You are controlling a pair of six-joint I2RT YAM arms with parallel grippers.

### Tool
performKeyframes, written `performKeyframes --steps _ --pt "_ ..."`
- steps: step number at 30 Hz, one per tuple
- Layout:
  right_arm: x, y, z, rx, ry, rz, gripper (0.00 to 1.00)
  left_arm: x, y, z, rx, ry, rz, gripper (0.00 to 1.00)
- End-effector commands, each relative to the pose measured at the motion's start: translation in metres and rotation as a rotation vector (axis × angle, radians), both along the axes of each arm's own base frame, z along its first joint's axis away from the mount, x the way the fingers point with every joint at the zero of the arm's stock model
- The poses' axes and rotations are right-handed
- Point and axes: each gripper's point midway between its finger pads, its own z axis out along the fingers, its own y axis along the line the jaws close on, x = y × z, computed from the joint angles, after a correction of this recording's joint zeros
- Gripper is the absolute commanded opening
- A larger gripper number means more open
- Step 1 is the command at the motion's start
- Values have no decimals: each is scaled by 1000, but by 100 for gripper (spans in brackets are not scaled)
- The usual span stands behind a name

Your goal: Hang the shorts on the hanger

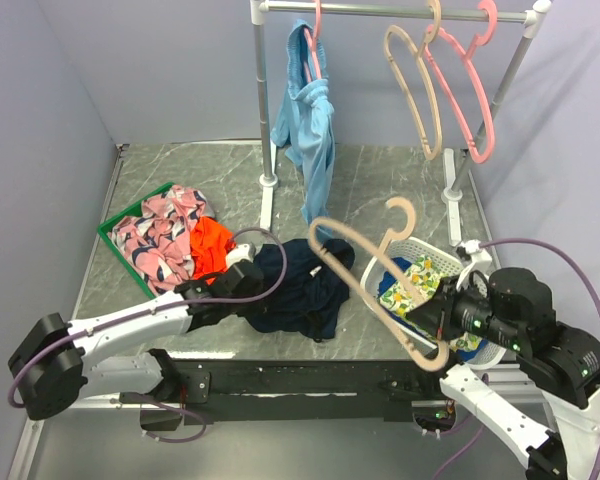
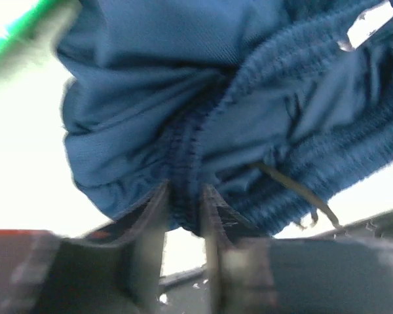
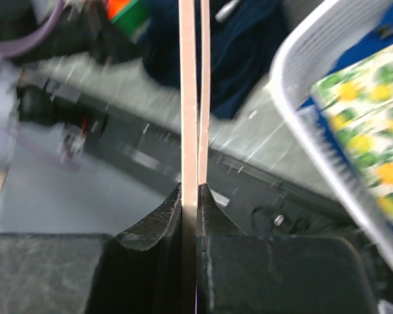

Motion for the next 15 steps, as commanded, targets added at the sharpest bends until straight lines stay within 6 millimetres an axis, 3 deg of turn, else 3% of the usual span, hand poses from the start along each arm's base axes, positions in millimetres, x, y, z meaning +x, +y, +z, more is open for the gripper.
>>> performKeyframes --steps 1,4,6,13,15 --pt "-42 19 2 71 68 227 0 32 8 29 91 -139 70 19" --pt "-45 17 -6 42 103 245 0 42 14 45 134 -194 79 7" --pt "-52 17 -1 50 93 269 0 47 15 56 148 -224 78 1" --pt "-43 32 -15 65 129 322 0 60 18 88 194 -308 45 1" --pt "-31 30 -22 29 115 293 0 61 17 93 210 -323 18 1"
